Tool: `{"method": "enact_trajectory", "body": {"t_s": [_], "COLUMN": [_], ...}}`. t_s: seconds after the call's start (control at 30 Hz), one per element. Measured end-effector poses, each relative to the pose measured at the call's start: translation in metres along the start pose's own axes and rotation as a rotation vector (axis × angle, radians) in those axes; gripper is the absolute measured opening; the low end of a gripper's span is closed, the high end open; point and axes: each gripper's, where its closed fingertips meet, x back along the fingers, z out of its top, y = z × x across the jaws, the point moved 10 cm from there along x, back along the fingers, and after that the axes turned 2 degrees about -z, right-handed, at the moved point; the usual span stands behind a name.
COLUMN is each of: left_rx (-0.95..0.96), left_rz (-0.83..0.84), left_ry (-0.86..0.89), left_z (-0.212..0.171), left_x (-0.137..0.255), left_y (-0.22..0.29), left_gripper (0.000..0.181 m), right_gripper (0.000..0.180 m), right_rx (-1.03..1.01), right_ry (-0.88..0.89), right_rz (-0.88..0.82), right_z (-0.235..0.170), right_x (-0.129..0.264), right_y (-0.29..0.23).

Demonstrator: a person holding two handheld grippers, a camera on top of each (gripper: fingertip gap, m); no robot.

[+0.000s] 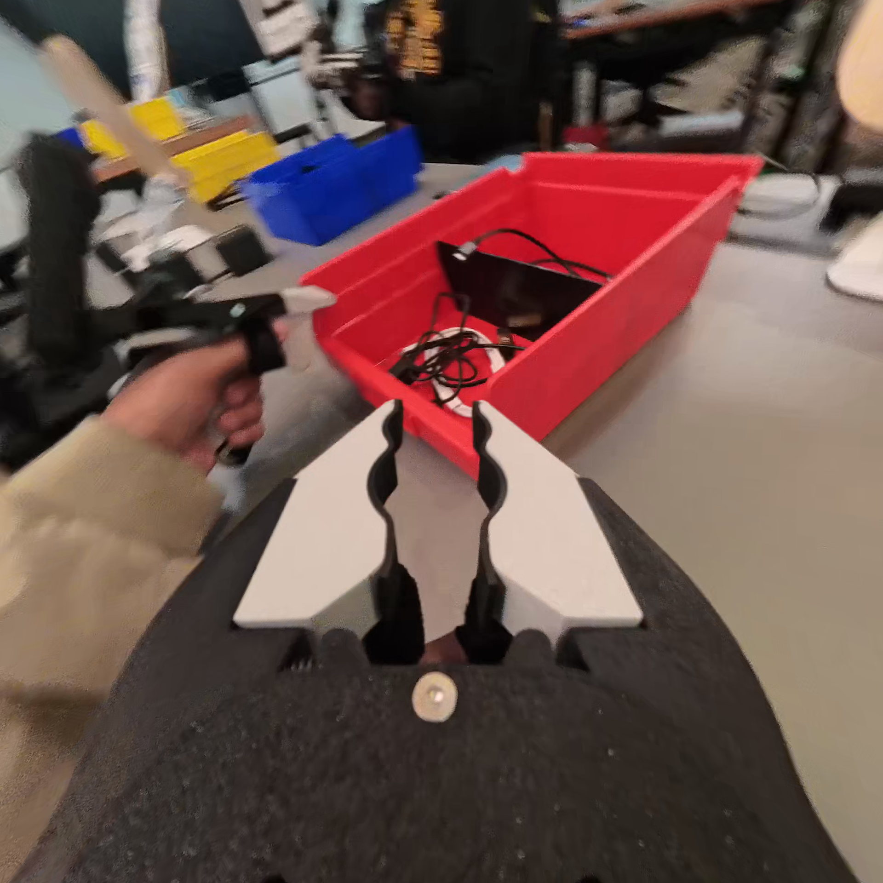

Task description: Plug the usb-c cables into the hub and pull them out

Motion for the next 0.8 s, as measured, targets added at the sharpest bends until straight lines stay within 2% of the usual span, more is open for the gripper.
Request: {"method": "enact_trajectory", "body": {"t_s": [0.1, 0.2, 0.27, 0.33, 0.5, 0.57, 0.67, 0.8], "left_rx": [0.019, 0.091, 0.14, 0.111, 0.002, -0.031, -0.257, -0.472], "left_rz": [0.075, 0.145, 0.071, -0.039, -0.313, -0.345, -0.267, -0.216], "left_ry": [0.069, 0.175, 0.193, 0.097, -0.152, -0.199, -0.173, -0.097], "left_z": [0.002, 0.002, -0.009, -0.028, -0.075, -0.078, -0.069, -0.068], "left_x": [0.017, 0.038, 0.047, 0.05, 0.06, 0.057, 0.052, 0.05], "left_y": [0.004, 0.018, 0.044, 0.078, 0.135, 0.142, 0.15, 0.161], "left_gripper": [0.031, 0.024, 0.02, 0.02, 0.02, 0.02, 0.019, 0.013], "right_gripper": [0.03, 0.034, 0.036, 0.036, 0.036, 0.038, 0.038, 0.038], "right_rx": [0.159, 0.23, 0.21, 0.133, -0.162, -0.202, -0.184, -0.227], "right_ry": [0.034, 0.048, 0.054, 0.044, 0.111, 0.128, 0.099, 0.093], "right_rz": [-0.019, -0.205, -0.382, -0.524, -0.639, -0.683, -0.767, -0.714], "right_z": [-0.002, -0.02, -0.039, -0.055, -0.075, -0.073, -0.079, -0.084], "right_x": [0.058, 0.115, 0.156, 0.199, 0.29, 0.308, 0.316, 0.313], "right_y": [0.032, 0.094, 0.139, 0.175, 0.229, 0.242, 0.254, 0.251]}}
